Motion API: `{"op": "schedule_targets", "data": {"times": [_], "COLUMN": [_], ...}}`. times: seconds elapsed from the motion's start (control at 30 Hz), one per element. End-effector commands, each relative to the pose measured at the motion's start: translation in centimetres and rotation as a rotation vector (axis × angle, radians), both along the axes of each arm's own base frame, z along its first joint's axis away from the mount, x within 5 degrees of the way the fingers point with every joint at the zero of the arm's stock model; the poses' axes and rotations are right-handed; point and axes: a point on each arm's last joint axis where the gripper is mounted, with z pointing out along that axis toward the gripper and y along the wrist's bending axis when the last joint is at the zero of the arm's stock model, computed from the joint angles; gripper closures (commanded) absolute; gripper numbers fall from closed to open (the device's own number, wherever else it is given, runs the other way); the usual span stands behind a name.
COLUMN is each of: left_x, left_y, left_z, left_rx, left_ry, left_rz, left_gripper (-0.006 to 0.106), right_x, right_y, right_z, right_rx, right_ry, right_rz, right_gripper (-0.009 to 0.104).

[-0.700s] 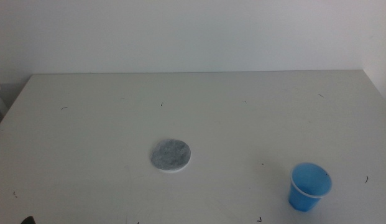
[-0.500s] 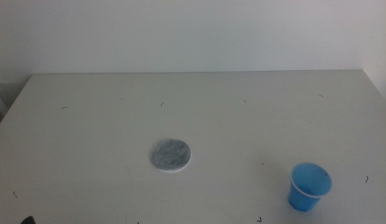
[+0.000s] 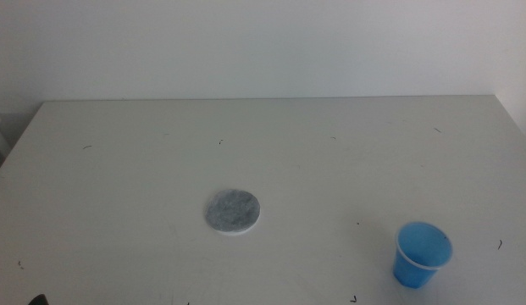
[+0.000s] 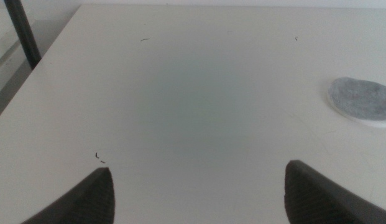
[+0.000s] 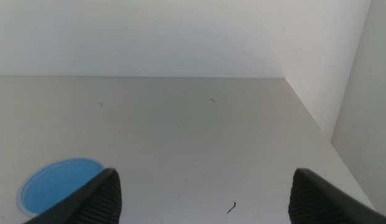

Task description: Place an empty cup on a cup mat.

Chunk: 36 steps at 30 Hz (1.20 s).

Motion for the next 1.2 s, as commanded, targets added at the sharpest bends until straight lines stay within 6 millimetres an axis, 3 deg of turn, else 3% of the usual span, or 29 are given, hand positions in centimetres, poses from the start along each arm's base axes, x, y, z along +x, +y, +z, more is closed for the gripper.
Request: {"op": "schedule_targets", "data": {"times": [0.0,0.3,0.67,1.17], "left_x": [0.1,0.1,0.1,0.1], "left_y": [0.0,0.0,0.0,0.0], "left_z": [0.9,0.9,0.9,0.9], "left_rx": [-0.016,-0.016,-0.016,-0.016], "left_ry": [-0.086,-0.086,-0.086,-0.086], "left_rz": [0.0,0.0,0.0,0.0], "left_gripper": [-0.005,-0.005,-0.005,-0.005], "right_x": [-0.3,0.0,2.4,5.7], "right_y": [0.0,0.0,0.0,0.3], "right_z": [2.5,6.5,12.0,19.9], "right_rx": [-0.015,-0.015,-0.031,0.039], "right_ry": [-0.109,-0.096,-0.043,0.333], "right_rz": [0.002,0.0,-0.003,0.014], "right_gripper": [0.004,0.004,0.004,0.004]}}
